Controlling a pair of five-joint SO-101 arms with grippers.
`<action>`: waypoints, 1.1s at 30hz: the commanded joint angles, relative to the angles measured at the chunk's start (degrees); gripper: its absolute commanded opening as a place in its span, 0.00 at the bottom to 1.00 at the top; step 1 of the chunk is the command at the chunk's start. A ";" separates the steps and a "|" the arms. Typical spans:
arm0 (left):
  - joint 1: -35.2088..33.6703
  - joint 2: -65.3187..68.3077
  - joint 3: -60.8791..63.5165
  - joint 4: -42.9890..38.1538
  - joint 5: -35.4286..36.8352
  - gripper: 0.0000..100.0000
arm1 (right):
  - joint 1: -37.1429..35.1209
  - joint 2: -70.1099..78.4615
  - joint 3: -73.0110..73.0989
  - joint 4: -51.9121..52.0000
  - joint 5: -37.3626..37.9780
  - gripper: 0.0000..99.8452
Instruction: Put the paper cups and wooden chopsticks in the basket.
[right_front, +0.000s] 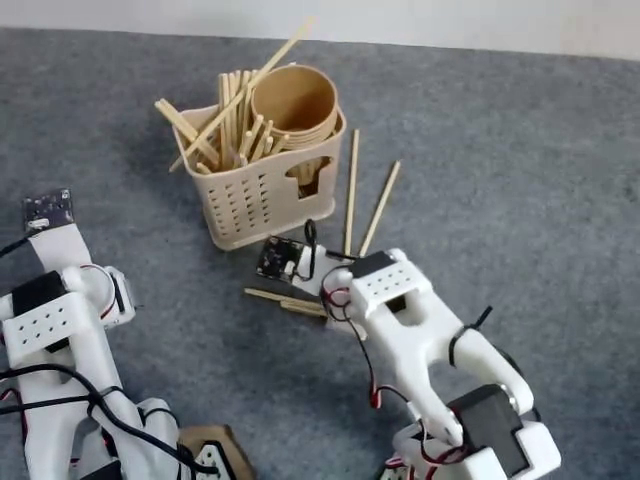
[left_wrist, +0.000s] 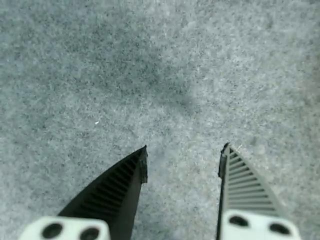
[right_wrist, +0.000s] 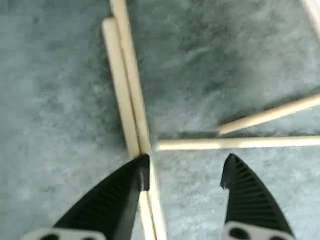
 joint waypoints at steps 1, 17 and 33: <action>-0.13 -1.71 -0.40 -0.53 -0.35 0.25 | -1.27 -3.91 -6.46 7.96 -0.35 0.24; -0.04 -1.71 -0.40 -0.35 -0.35 0.25 | -4.70 9.36 -2.95 -0.48 -0.88 0.24; -0.04 -1.80 -0.40 -0.35 -0.35 0.25 | -4.53 -2.77 -4.00 1.10 -0.88 0.01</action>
